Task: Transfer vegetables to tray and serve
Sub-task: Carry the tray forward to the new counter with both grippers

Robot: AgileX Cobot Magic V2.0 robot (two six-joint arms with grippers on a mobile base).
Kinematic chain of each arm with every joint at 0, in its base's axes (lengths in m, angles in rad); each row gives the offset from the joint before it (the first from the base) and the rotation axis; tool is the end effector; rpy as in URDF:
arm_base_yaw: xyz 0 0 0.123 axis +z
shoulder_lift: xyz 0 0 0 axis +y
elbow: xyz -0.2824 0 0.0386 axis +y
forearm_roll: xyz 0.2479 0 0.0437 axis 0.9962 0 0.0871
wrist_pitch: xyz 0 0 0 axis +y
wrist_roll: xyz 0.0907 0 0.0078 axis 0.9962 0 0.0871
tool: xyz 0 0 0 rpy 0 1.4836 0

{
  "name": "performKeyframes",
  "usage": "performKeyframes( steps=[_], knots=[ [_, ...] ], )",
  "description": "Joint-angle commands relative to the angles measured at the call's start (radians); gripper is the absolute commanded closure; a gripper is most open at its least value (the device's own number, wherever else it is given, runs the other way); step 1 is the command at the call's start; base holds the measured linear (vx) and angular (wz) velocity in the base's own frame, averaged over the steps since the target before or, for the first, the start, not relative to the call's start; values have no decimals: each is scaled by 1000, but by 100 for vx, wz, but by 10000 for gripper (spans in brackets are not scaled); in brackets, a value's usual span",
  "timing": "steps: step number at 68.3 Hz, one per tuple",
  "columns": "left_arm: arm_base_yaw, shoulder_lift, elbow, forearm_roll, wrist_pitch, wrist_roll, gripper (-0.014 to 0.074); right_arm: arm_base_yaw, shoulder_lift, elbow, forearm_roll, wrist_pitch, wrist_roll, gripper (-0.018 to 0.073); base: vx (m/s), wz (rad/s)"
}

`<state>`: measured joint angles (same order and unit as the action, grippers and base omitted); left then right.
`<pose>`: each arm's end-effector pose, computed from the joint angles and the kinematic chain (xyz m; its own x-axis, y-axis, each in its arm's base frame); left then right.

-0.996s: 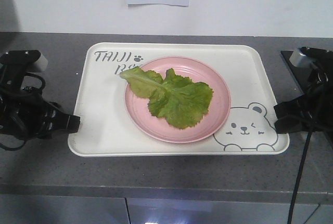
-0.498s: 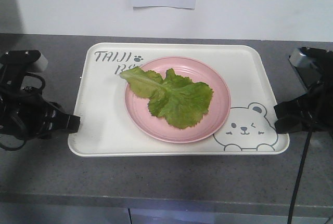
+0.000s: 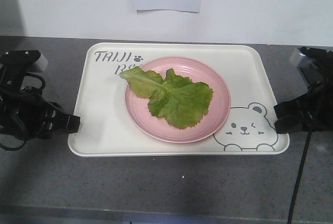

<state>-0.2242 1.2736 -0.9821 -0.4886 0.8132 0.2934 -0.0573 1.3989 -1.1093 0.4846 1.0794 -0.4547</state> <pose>0.2403 -0.0867 0.3050 -0.8176 0.1317 -0.5606 0.3551 0.8817 -0.3108 0.2692 0.0220 0.3007 -0.9019 -0.1397 -0.4086 -0.2805 0.9090 0.3082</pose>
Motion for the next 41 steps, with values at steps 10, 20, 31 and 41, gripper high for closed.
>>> performKeyframes(
  steps=[10, 20, 31, 41],
  knots=[
    [-8, -33, -30, -78, -38, 25, 602, 8, -36, -29, 104, 15, -37, 562, 5, 1],
    [-8, -33, -30, -78, -38, 25, 602, 8, -36, -29, 104, 15, -37, 562, 6, 1],
    [-8, -33, -30, -78, -38, 25, 602, 8, -36, -29, 104, 15, -37, 562, 6, 1],
    [-8, -33, -30, -78, -38, 25, 602, 8, -36, -29, 104, 15, -37, 562, 6, 0]
  ],
)
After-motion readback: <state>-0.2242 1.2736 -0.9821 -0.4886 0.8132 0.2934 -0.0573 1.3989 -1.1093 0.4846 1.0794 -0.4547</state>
